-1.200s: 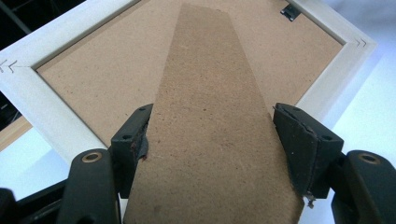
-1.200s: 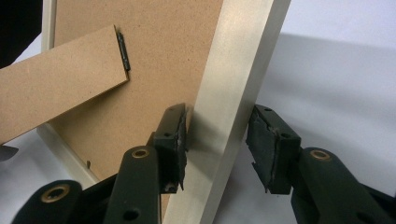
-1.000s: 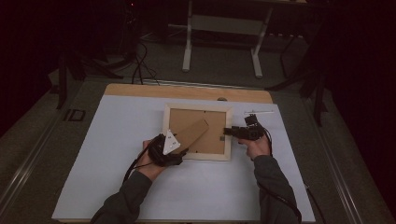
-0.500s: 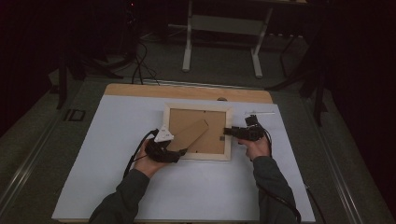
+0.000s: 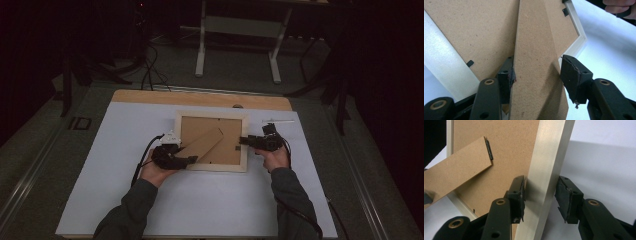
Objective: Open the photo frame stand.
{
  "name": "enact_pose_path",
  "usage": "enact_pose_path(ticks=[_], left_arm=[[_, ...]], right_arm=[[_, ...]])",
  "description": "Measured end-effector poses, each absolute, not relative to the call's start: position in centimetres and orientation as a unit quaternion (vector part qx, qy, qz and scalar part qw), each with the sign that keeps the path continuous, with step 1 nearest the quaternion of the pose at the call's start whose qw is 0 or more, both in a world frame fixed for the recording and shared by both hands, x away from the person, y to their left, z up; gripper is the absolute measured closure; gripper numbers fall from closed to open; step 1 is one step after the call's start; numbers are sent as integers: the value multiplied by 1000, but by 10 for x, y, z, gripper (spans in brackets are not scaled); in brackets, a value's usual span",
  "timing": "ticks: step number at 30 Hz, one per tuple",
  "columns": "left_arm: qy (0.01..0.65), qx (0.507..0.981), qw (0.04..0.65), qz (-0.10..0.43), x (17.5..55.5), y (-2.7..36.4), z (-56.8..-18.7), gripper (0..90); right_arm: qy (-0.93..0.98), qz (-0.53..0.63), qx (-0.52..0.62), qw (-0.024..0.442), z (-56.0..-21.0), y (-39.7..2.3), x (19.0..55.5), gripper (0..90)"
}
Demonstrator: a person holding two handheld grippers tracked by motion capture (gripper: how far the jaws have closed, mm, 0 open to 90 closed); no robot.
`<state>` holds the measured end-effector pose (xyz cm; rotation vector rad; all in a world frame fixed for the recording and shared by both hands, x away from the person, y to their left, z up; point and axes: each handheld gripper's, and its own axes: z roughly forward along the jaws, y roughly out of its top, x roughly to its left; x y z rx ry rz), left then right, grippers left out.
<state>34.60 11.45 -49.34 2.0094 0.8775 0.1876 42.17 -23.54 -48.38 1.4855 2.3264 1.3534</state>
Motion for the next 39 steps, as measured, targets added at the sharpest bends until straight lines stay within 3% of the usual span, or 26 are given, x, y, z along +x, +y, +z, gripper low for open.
enact_pose_path(ticks=[15,39], left_arm=[[358,820,436,99,346,109,-491,565],[366,825,403,149,354,101,-487,658]], right_arm=[[760,440,474,66,-474,-233,417,605],[771,444,429,158,-449,-225,404,624]])
